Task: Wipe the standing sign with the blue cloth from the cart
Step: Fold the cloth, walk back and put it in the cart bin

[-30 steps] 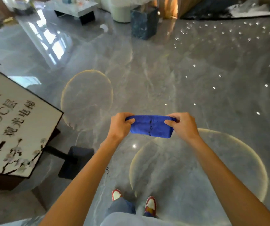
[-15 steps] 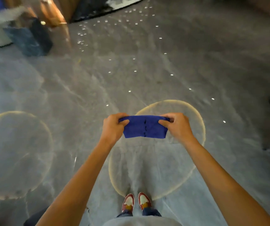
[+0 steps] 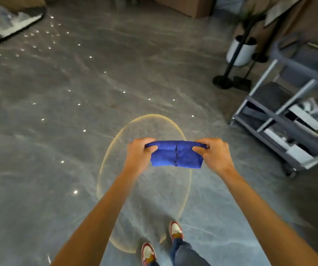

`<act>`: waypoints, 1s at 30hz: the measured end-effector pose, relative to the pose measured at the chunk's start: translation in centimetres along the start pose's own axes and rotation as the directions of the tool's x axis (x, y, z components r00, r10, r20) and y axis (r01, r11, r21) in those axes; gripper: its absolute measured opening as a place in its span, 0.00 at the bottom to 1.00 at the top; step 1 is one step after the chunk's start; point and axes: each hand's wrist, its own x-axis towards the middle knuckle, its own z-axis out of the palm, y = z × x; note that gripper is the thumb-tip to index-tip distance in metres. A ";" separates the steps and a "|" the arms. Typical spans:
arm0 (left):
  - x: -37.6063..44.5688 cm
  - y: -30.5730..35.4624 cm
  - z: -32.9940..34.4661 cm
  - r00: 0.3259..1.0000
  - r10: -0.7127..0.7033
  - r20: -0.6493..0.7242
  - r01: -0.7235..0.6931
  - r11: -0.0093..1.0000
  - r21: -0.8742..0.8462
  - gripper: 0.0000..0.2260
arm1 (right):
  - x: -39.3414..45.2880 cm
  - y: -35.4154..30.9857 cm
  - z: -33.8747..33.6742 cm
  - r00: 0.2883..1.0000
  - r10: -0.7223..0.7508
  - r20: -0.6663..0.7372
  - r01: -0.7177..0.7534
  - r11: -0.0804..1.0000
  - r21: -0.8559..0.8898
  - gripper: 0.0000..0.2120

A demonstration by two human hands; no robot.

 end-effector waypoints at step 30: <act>4.3 26.3 29.6 0.840 0.342 0.421 -0.275 0.937 -0.214 0.09 | -8.0 22.5 -27.4 0.805 0.346 -0.482 -0.332 0.936 0.117 0.04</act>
